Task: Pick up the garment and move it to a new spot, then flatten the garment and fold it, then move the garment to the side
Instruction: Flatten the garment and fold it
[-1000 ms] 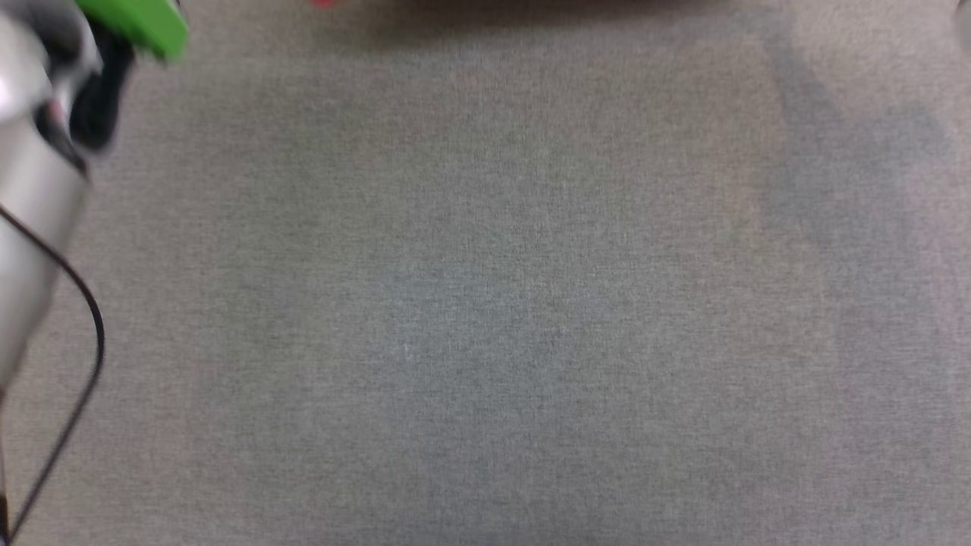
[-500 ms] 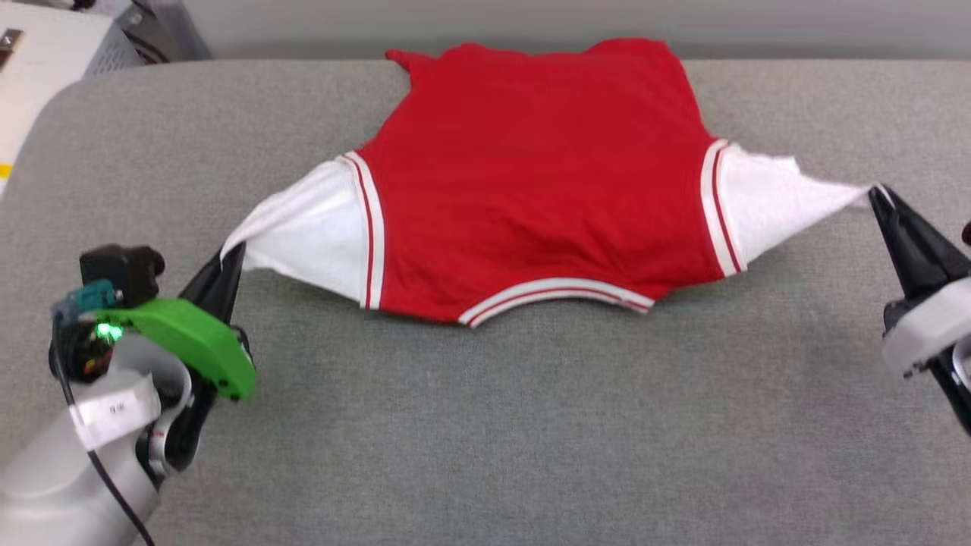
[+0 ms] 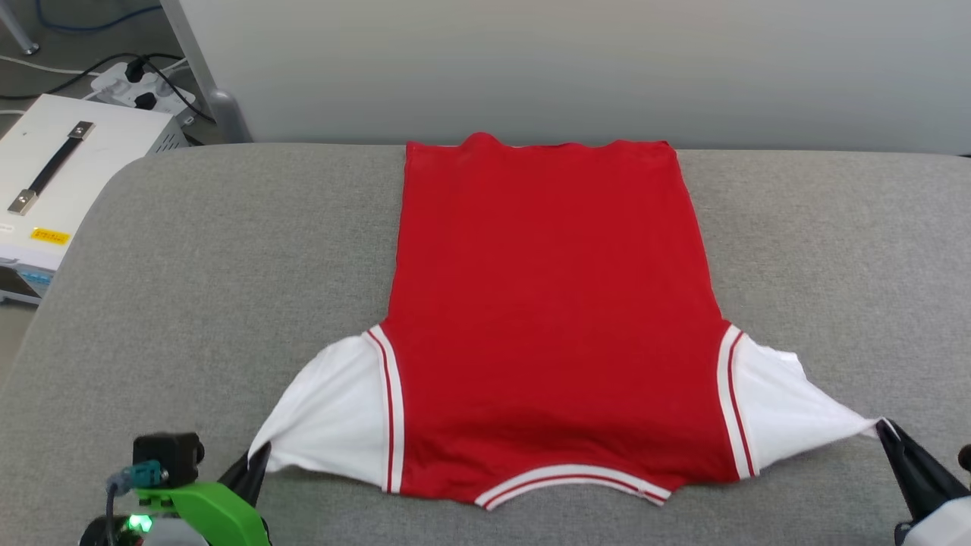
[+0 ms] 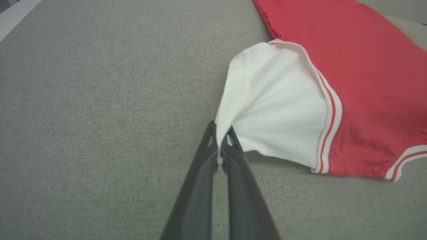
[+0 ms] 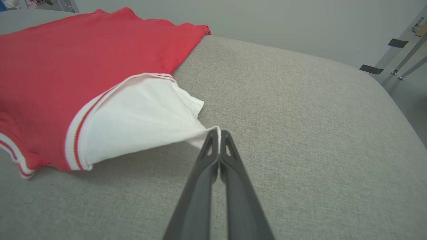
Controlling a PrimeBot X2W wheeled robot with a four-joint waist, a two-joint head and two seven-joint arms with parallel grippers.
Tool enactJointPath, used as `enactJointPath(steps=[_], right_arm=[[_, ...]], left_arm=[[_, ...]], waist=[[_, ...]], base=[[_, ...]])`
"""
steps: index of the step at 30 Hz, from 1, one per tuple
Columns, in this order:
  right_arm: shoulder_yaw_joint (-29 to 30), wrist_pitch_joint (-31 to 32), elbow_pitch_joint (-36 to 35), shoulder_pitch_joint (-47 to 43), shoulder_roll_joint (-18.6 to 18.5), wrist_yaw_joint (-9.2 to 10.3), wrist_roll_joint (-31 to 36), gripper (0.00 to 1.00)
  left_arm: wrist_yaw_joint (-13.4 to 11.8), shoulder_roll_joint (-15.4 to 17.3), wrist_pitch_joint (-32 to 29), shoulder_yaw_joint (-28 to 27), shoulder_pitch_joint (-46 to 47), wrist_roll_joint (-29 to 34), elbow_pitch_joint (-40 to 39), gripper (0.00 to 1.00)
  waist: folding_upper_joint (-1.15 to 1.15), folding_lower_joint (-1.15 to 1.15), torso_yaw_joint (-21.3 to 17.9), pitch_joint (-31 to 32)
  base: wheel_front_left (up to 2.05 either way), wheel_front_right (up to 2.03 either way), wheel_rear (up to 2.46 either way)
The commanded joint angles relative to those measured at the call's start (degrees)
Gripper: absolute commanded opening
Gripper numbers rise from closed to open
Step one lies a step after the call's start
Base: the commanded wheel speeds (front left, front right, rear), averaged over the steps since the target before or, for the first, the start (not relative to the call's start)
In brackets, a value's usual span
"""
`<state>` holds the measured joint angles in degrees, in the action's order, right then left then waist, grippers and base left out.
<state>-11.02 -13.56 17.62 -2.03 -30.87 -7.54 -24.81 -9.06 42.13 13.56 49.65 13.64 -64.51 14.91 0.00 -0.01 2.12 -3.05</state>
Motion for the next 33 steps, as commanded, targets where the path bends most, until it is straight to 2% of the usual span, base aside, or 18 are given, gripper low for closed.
enactJointPath(steps=[1, 7, 13, 14, 15, 16, 22, 26, 30, 33], right_arm=[[1.2, 0.7, -0.7, -2.2, 0.3, 0.05, 0.3, 0.00], [3.9, 4.4, -3.0, -9.7, 1.9, 0.05, -0.7, 0.00], [4.6, 8.7, -4.3, -12.5, 3.0, 0.05, -3.2, 0.00], [5.0, 9.1, -4.6, -12.4, 3.4, 0.05, -3.8, 0.17], [5.2, 9.7, -5.0, -12.2, 3.6, 0.05, -4.2, 0.75], [5.3, 10.0, -5.5, -12.0, 3.6, 0.05, -4.1, 1.00], [7.1, 10.4, -9.0, -8.9, 2.1, 0.05, -2.2, 1.00], [12.8, 8.7, -13.0, -4.9, 0.4, 0.05, -1.5, 1.00], [17.6, 9.0, -16.9, 1.6, -2.3, 0.05, -1.0, 1.00], [19.0, 11.6, -19.6, 8.4, -4.6, 0.05, -1.4, 1.00]], left_arm=[[-0.9, 0.8, 0.0, 0.2, -2.0, -0.8, 0.0, 0.00], [-1.3, 0.1, 0.4, 0.8, -5.1, -1.3, 0.5, 0.00], [-1.3, -1.2, 0.7, 0.4, -4.8, -0.8, 0.4, 0.00], [-1.3, -1.4, 0.8, 0.4, -4.6, -0.5, 0.3, 0.00], [-1.3, -1.5, 0.8, 0.2, -4.4, -0.2, 0.1, 0.00], [-1.4, -1.7, 0.9, 0.0, -4.2, 0.0, -0.1, 0.00], [-2.0, -2.5, 1.2, -1.3, -2.2, 2.7, -2.8, 0.00], [-2.9, -3.0, 1.3, -2.8, -0.6, 5.3, -5.5, 0.00], [-4.0, -3.6, 1.4, -4.4, 0.8, 7.9, -8.8, 0.00], [-4.6, -4.5, 1.4, -5.8, 2.1, 10.1, -11.1, 0.00]], waist=[[0.00, 0.01, 0.0, 0.7], [0.00, 0.01, 0.5, 0.6], [0.00, 0.01, 0.6, 0.1], [0.00, 0.01, 0.6, 0.0], [0.00, 0.01, 0.6, -0.2], [0.00, 0.01, 0.5, -0.4], [0.00, 0.01, 1.0, -2.2], [0.00, 0.01, 2.0, -4.2], [0.00, 0.01, 3.4, -7.0], [0.00, 0.01, 4.8, -10.2]], base=[[0.00, 0.00, 0.00], [0.00, 0.00, 0.00], [0.00, 0.00, 0.00], [0.00, 0.00, 0.00], [0.00, 0.00, 0.00], [0.00, 0.00, 0.00], [0.00, 0.00, 0.00], [0.00, 0.00, 0.00], [0.00, 0.00, 0.00], [0.00, 0.00, 0.00]])
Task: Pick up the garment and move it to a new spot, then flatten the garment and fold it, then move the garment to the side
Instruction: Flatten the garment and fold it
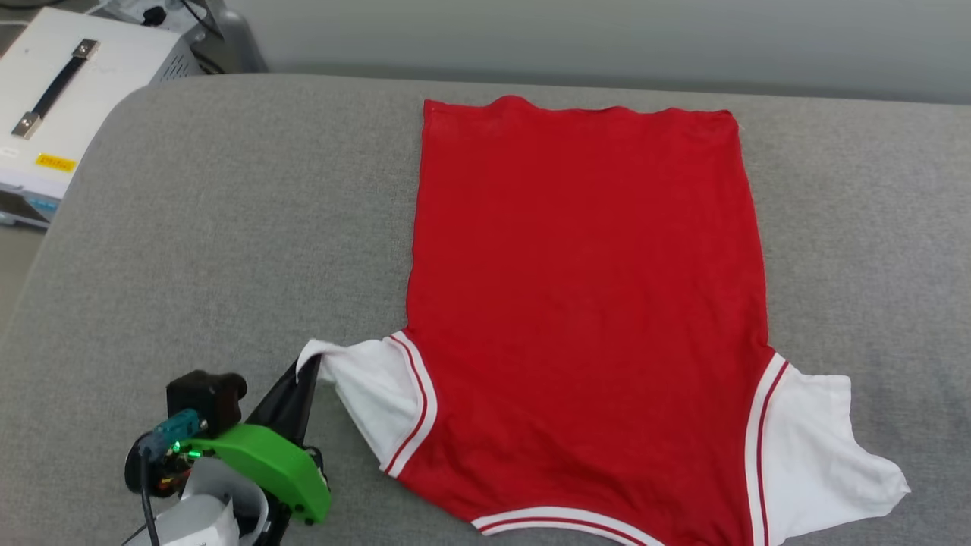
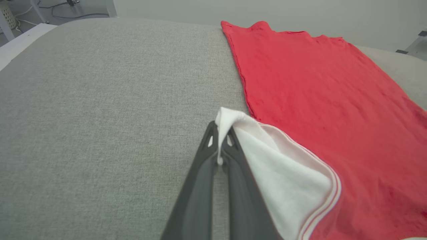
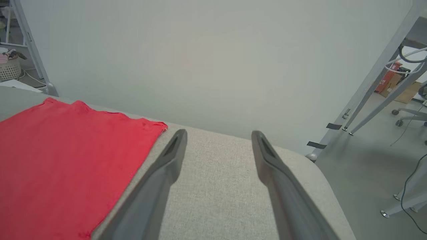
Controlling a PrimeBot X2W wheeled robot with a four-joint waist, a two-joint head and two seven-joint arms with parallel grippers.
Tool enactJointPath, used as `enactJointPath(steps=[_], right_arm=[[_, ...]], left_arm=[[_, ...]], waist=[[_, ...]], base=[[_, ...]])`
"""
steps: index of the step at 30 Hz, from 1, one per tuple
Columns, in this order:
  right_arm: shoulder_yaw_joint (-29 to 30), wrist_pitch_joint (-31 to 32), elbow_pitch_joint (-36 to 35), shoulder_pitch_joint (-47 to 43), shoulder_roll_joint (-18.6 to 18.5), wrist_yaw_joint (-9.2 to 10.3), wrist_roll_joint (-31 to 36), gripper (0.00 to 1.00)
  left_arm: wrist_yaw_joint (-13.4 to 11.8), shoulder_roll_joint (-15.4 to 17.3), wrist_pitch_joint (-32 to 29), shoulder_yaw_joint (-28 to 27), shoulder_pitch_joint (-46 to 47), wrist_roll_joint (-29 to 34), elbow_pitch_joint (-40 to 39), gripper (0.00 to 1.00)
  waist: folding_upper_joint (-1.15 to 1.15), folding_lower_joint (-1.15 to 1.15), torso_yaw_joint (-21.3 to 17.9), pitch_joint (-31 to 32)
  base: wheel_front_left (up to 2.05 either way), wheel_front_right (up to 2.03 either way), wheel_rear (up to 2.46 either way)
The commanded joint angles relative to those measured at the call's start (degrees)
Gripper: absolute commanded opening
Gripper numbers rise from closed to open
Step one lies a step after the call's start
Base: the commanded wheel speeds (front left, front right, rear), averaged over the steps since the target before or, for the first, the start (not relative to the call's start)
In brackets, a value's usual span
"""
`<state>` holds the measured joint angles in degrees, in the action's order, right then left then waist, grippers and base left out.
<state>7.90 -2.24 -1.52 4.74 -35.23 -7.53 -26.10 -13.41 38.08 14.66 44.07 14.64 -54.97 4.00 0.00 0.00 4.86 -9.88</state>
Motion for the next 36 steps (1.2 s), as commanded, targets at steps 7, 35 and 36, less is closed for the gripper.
enactJointPath(steps=[7, 35, 36], right_arm=[[-5.8, 13.6, 0.5, 21.2, -5.4, 0.04, -3.9, 1.00], [-30.4, 62.7, 30.2, 61.1, -6.1, 0.04, -7.6, 1.00], [-30.5, 62.9, 30.6, 60.3, -6.4, 0.04, -8.1, 1.00]], left_arm=[[0.4, -4.5, 0.3, -2.2, 4.7, 5.6, -2.8, 0.00], [7.5, -17.8, 0.3, -11.2, 8.3, 18.5, -3.9, 0.00], [7.8, -18.1, 0.3, -11.4, 8.3, 18.7, -3.7, 0.00]], waist=[[0.00, 0.00, 6.1, -10.7], [0.00, 0.00, 15.8, -29.0], [0.00, 0.00, 15.8, -28.9]], base=[[0.00, 0.00, 0.00], [0.00, 0.00, 0.00], [0.00, 0.00, 0.00]])
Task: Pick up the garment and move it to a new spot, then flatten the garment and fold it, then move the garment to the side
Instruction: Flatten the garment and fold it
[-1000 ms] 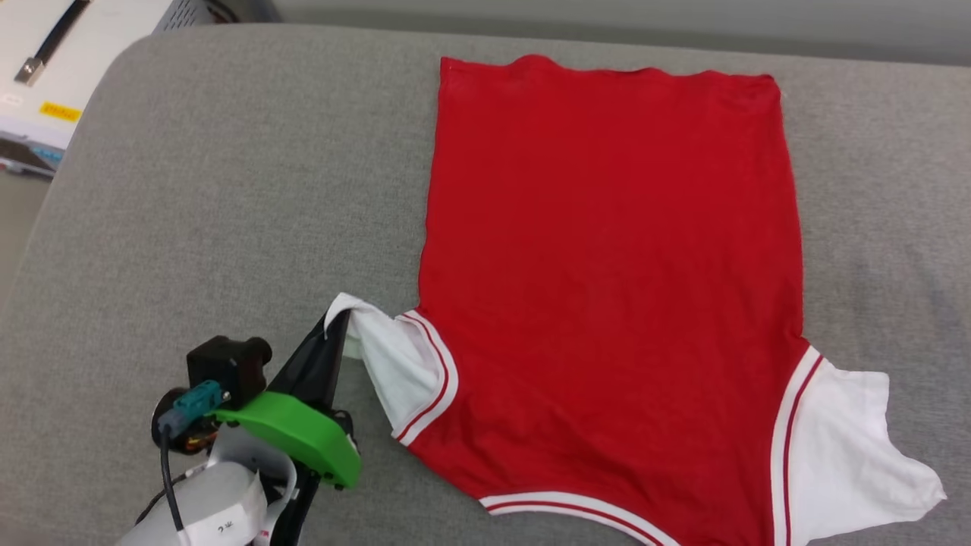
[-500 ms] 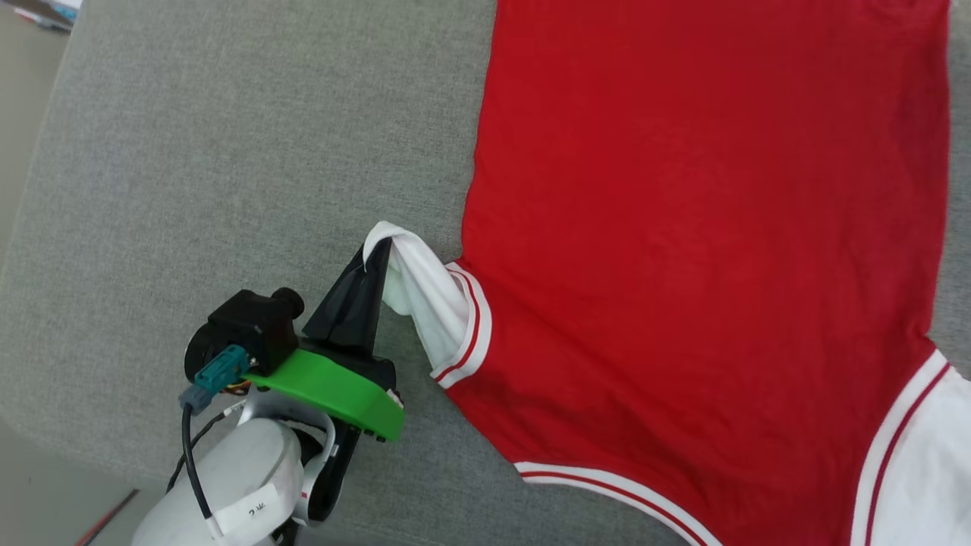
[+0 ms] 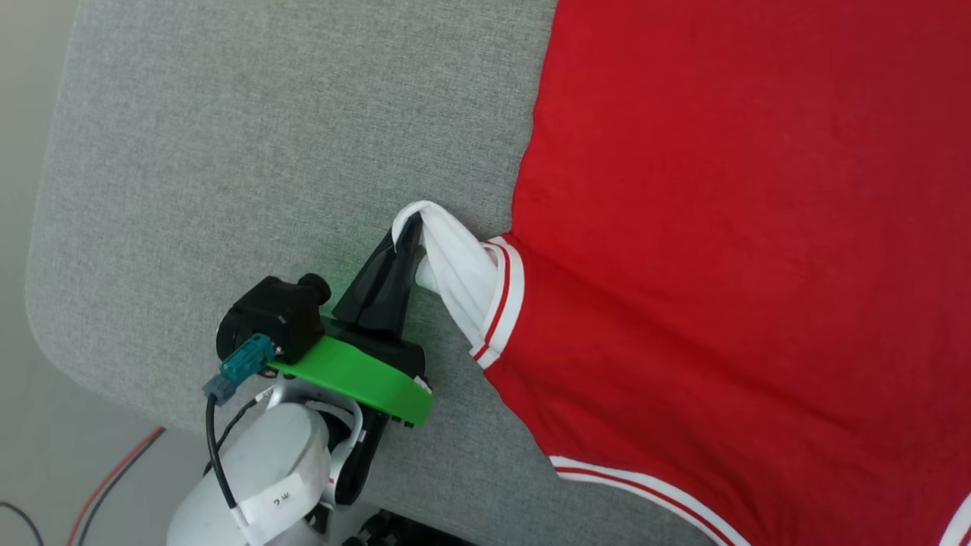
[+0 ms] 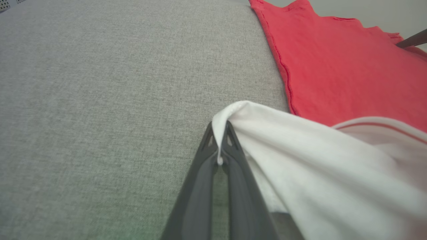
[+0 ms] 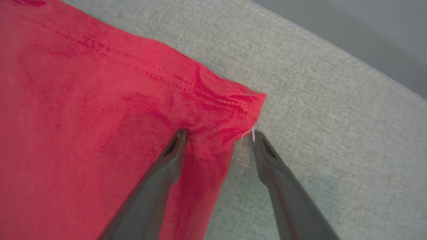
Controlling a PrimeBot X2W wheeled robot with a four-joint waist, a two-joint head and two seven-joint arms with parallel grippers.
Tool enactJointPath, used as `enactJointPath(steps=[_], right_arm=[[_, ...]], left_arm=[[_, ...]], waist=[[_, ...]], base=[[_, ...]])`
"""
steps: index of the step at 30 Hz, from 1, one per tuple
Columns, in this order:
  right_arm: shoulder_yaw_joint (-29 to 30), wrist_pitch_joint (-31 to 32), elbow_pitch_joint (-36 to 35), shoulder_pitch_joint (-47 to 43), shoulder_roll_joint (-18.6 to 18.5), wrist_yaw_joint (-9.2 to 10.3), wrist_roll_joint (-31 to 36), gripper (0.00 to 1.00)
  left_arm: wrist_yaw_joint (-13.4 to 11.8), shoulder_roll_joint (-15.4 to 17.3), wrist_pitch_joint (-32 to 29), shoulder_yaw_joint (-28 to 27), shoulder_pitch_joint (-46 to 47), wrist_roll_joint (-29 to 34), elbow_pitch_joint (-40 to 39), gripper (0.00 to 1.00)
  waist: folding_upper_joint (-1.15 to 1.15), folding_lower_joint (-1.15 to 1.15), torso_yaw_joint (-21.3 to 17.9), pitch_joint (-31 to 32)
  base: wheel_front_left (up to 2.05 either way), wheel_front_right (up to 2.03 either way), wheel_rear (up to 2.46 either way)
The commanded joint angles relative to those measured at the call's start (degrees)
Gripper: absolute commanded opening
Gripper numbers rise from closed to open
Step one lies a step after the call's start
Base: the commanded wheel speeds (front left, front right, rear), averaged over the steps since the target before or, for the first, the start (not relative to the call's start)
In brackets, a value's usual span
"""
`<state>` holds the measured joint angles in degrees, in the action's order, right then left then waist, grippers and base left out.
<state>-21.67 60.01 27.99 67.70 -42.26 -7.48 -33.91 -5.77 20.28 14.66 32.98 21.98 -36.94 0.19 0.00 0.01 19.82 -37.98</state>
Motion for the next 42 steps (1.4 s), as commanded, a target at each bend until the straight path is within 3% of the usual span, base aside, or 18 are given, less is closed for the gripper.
enactJointPath(steps=[1, 2, 3, 4, 17, 18, 25, 30, 34, 42], right_arm=[[-1.1, 0.9, 1.6, -3.5, 0.2, -0.01, -0.7, 1.00], [-1.3, 1.2, 1.8, -4.0, -0.3, -0.01, -1.0, 1.00], [-1.6, 1.4, 1.8, -4.6, -0.9, -0.01, -1.3, 0.54], [-1.8, 1.2, 1.5, -4.9, -1.4, -0.01, -1.7, 0.00], [-4.6, -14.9, -4.5, -6.5, -3.5, -0.01, -7.3, 0.00], [-6.8, -19.2, -7.4, -11.2, -5.9, -0.01, -9.6, 0.00], [-7.0, -28.8, -12.9, -24.3, -11.2, -0.01, -13.4, 0.00], [-1.6, -35.4, -15.4, -35.0, -11.9, -0.01, -14.7, 0.00], [4.8, -38.9, -16.9, -46.2, -10.5, -0.01, -14.9, 0.00], [19.3, -40.2, -22.3, -70.8, -1.4, -0.01, -13.4, 0.00]], left_arm=[[0.4, -0.6, 0.3, -0.5, 0.9, 1.0, 0.4, 0.00], [0.7, -0.8, 0.3, -0.7, 0.8, 1.2, 0.6, 0.00], [1.0, -1.0, 0.3, -1.0, 0.8, 1.4, 0.8, 0.00], [1.2, -1.3, 0.3, -1.3, 0.8, 1.7, 0.9, 0.00], [2.5, -1.5, 0.3, -4.7, -3.1, 2.5, 5.5, 0.00], [2.2, -1.2, 0.3, -5.5, -5.1, 2.2, 6.3, 0.00], [1.1, -0.2, 0.3, -6.5, -9.4, 1.5, 7.2, 0.00], [0.1, 1.1, -0.1, -6.9, -11.9, 1.2, 7.0, 0.00], [-0.5, 1.9, -0.7, -7.0, -13.3, 1.1, 6.6, 0.00], [-1.6, 3.1, -1.3, -7.2, -16.0, 0.6, 5.7, 0.00]], waist=[[0.00, -0.01, 0.7, -0.7], [0.00, -0.01, 0.7, -0.6], [0.00, -0.01, 0.6, -0.5], [0.00, -0.01, 0.5, -0.3], [0.00, -0.01, -3.6, 9.1], [0.00, -0.01, -5.2, 12.4], [0.00, -0.01, -9.0, 18.3], [0.00, -0.01, -11.5, 21.3], [0.00, -0.01, -12.8, 23.1], [0.00, -0.01, -14.6, 26.0]], base=[[0.00, 0.00, 0.00], [0.00, 0.00, 0.00], [0.00, 0.00, 0.00], [0.00, 0.00, 0.00], [0.00, 0.00, 0.00], [0.00, 0.00, 0.00], [0.00, 0.00, 0.00], [0.00, 0.00, 0.00], [0.00, 0.00, 0.00], [0.00, 0.00, 0.00]])
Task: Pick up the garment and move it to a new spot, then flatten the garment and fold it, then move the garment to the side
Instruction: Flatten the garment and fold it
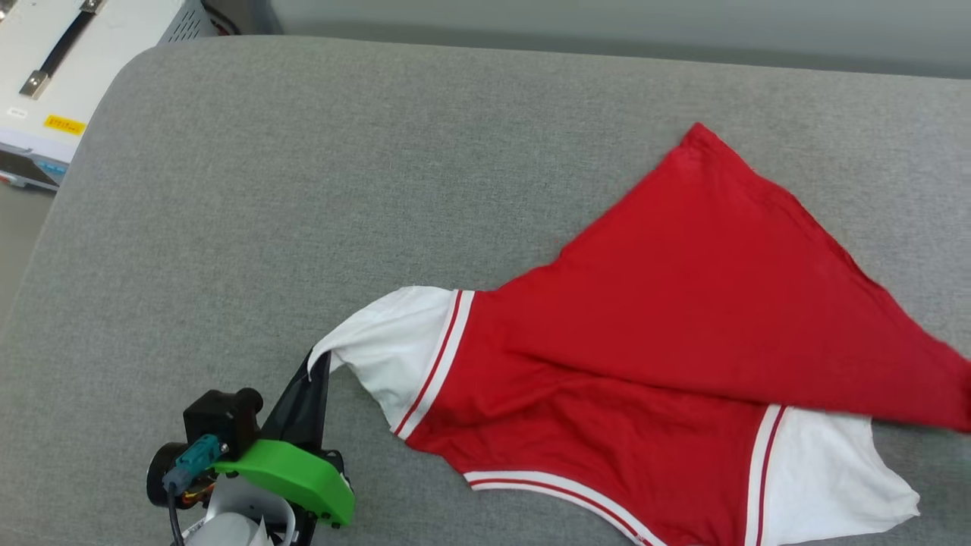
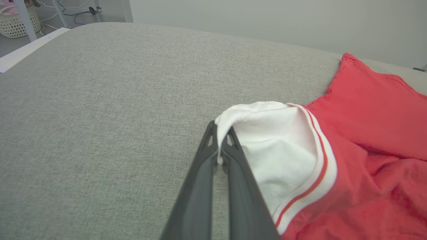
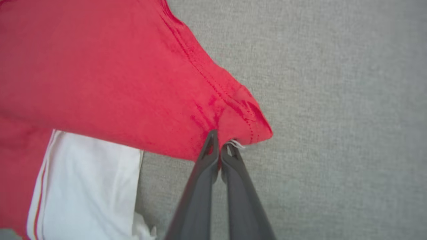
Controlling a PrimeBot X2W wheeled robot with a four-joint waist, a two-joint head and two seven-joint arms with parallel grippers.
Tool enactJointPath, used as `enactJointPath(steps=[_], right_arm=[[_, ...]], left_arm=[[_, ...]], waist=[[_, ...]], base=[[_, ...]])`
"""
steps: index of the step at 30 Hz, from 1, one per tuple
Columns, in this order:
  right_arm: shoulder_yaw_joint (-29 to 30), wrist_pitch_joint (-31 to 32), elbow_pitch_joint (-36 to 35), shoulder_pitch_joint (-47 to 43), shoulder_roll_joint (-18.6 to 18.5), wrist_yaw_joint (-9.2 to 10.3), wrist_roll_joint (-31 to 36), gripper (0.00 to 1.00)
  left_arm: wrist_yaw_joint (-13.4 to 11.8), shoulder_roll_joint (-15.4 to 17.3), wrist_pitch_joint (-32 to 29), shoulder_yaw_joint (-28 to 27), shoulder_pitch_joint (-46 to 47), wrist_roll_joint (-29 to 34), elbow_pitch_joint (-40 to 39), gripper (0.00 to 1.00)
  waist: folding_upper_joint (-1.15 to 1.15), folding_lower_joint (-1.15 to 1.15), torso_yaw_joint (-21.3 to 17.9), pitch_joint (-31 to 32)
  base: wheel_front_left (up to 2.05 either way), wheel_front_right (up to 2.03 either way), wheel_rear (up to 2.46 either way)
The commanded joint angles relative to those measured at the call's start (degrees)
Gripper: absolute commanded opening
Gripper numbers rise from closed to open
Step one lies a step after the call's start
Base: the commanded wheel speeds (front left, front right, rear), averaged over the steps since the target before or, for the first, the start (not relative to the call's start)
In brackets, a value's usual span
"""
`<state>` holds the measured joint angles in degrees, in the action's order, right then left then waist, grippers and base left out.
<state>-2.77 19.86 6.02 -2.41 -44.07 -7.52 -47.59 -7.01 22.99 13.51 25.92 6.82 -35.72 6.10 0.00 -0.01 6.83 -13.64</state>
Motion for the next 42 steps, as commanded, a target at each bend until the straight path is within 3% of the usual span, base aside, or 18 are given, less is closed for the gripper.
enactJointPath(steps=[1, 9, 13, 14, 15, 16, 24, 30, 37, 42], right_arm=[[1.8, 0.4, -0.9, -3.0, 1.7, 0.03, 0.7, 0.00], [7.3, 5.8, -1.8, -15.2, 12.9, 0.03, 3.1, 0.00], [7.5, 7.9, -1.3, -16.7, 15.2, 0.03, 3.9, 0.00], [7.9, 7.7, -1.6, -16.6, 15.4, 0.03, 4.2, 0.07], [8.6, 6.9, -2.2, -16.0, 15.6, 0.03, 4.5, 0.44], [9.4, 6.3, -2.7, -15.6, 15.7, 0.03, 4.8, 1.00], [13.2, 2.7, -11.4, -8.8, 11.1, 0.03, 9.0, 1.00], [11.3, 4.5, -18.4, 2.3, 6.0, 0.03, 10.2, 1.00], [-1.3, 12.5, -16.8, 19.1, -0.3, 0.03, 12.8, 1.00], [-11.6, 19.8, -10.8, 31.7, -1.4, 0.03, 11.2, 1.00]], left_arm=[[-0.5, 0.5, -0.2, -0.2, -1.1, -0.7, -0.3, 0.00], [-0.9, 1.3, -0.7, 0.0, -1.8, -0.8, -0.9, 0.00], [-0.9, 1.4, -0.9, 0.2, -1.7, -0.8, -1.0, 0.00], [-0.9, 1.4, -0.9, 0.2, -1.7, -0.8, -0.9, 0.00], [-1.0, 1.5, -0.9, 0.2, -1.8, -0.8, -0.9, 0.00], [-1.0, 1.5, -0.9, 0.2, -1.9, -0.8, -0.9, 0.00], [-1.1, 1.5, -1.1, 0.8, -1.1, -0.5, -1.3, 0.00], [-1.0, 1.0, -1.0, 1.2, 0.8, 0.1, -1.8, 0.00], [-0.7, 0.0, -0.7, 2.0, 3.6, 1.0, -2.2, 0.00], [-0.3, -1.0, -0.4, 2.8, 5.5, 1.8, -2.8, 0.00]], waist=[[0.00, 0.01, -1.7, 1.8], [0.00, 0.01, -2.2, 2.5], [0.00, 0.01, -2.2, 2.7], [0.00, 0.01, -2.2, 2.7], [0.00, 0.01, -2.3, 2.9], [0.00, 0.01, -2.4, 3.0], [0.00, 0.01, -1.6, 2.7], [0.00, 0.01, 0.0, 0.8], [0.00, 0.01, 2.6, -2.3], [0.00, 0.01, 4.9, -5.0]], base=[[0.00, 0.00, 0.00], [0.00, 0.00, 0.00], [0.00, 0.00, 0.00], [0.00, 0.00, 0.00], [0.00, 0.00, 0.00], [0.00, 0.00, 0.00], [0.00, 0.00, 0.00], [0.00, 0.00, 0.00], [0.00, 0.00, 0.00], [0.00, 0.00, 0.00]])
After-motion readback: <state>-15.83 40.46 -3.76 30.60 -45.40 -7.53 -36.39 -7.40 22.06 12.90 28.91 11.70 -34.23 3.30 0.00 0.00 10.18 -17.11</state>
